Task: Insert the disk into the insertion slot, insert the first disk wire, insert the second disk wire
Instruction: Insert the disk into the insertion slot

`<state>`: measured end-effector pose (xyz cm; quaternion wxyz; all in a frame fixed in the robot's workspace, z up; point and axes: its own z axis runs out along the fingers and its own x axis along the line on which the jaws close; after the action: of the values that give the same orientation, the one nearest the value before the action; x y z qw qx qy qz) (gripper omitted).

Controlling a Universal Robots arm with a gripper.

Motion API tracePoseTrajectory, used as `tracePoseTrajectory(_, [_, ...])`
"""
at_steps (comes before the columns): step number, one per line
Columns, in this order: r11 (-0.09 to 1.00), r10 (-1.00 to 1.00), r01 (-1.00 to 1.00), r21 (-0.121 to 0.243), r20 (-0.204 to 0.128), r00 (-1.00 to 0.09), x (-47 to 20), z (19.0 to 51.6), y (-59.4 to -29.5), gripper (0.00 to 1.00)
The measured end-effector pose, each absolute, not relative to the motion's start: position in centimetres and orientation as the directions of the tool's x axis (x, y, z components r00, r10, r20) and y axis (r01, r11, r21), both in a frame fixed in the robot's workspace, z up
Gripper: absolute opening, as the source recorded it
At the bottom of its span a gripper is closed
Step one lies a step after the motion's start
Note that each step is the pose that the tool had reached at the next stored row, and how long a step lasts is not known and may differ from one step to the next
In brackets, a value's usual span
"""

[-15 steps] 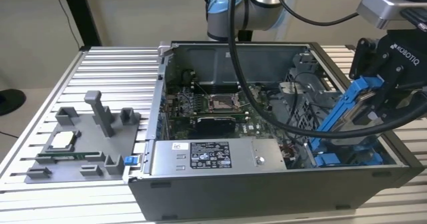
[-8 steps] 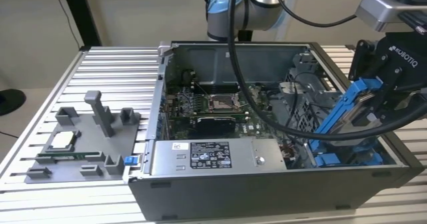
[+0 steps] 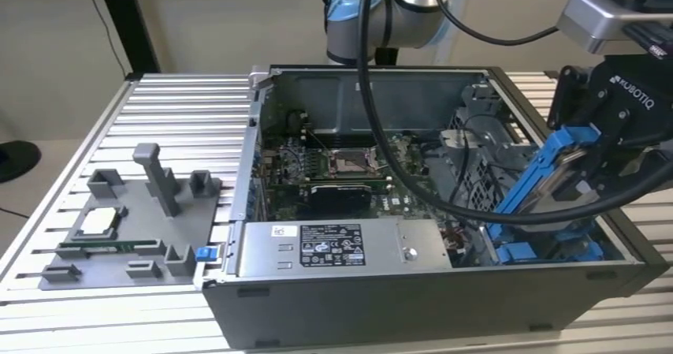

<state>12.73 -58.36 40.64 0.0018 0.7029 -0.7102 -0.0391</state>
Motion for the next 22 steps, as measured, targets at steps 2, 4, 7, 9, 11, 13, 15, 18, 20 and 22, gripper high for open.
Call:
tracePoseTrajectory(2, [0.008,-0.998,-0.998,0.059,-0.054,-0.012,12.75,40.88,-58.38,0.0])
tracePoseTrajectory(4, [0.008,-0.999,-0.998,0.06,-0.053,-0.012,12.74,41.07,-58.38,0.0])
tracePoseTrajectory(7, [0.009,-0.999,-0.998,0.06,-0.052,-0.012,12.73,41.11,-58.4,0.0])
tracePoseTrajectory(9, [0.009,-0.999,-0.998,0.06,-0.052,-0.012,12.73,41.1,-58.45,0.0])
tracePoseTrajectory(11, [0.009,-0.999,-0.998,0.06,-0.052,-0.012,12.73,41.1,-58.5,0.0])
tracePoseTrajectory(13, [0.01,-0.999,-0.998,0.06,-0.052,-0.013,12.72,41.1,-58.59,0.0])
tracePoseTrajectory(15, [0.012,-0.999,-0.998,0.06,-0.052,-0.015,12.57,41.01,-58.59,0.0])
tracePoseTrajectory(18, [0.013,-0.999,-0.998,0.06,-0.052,-0.016,12.38,40.9,-58.59,0.0])
tracePoseTrajectory(20, [0.013,-0.999,-0.998,0.06,-0.052,-0.016,12.38,40.81,-58.58,0.0])
tracePoseTrajectory(22, [0.013,-0.999,-0.998,0.06,-0.052,-0.016,12.38,40.81,-58.59,0.0])
